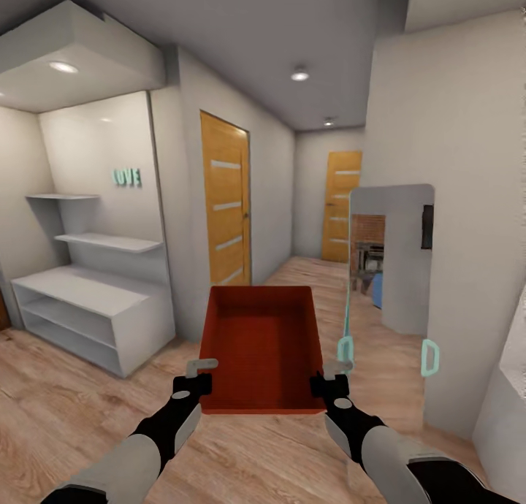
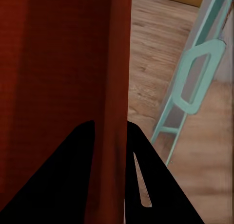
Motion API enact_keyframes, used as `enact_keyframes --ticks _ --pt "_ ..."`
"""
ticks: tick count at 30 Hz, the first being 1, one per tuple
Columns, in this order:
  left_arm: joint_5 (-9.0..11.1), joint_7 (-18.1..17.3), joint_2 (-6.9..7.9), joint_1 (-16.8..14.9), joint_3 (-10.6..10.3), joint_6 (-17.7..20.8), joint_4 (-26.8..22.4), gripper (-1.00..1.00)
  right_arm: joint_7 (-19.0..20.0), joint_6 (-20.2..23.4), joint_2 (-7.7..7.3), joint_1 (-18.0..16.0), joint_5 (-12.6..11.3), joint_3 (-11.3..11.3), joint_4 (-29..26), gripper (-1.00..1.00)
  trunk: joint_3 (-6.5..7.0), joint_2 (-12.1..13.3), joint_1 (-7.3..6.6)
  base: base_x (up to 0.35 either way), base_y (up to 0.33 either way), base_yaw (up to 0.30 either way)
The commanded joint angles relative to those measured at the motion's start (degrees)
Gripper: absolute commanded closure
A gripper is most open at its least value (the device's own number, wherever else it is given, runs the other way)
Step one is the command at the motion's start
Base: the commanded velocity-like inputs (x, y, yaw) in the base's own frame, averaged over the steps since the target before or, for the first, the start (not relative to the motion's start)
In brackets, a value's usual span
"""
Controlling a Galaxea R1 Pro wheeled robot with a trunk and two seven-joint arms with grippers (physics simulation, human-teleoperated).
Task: Move the two storage containers from the living room to the garage. In the garage, place one container on the floor and stack the other container on top of it (either order is fine).
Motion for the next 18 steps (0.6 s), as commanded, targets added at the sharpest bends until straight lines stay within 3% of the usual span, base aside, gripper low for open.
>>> enact_keyframes --ticks 1,12,18 --pt "-0.45 1.08 0.73 -0.08 0.99 -3.9 -0.22 1.0 -0.5 -0.19 -0.37 -0.03 -0.2 -1.85 0.2 1.0 -0.08 -0.06 0.04 0.321 0.182 -0.272" --pt "-0.45 1.1 0.73 -0.08 1.02 -3.9 -0.22 1.0 -0.5 -0.19 -0.37 0.0 -0.2 -1.86 0.2 1.0 -0.08 -0.06 0.04 0.321 0.182 -0.271" --pt "-0.45 1.09 0.73 -0.08 1.02 -3.9 -0.22 1.0 -0.49 -0.19 -0.39 0.01 -0.2 -1.86 0.2 1.0 -0.08 -0.06 0.04 0.32 0.182 -0.069"
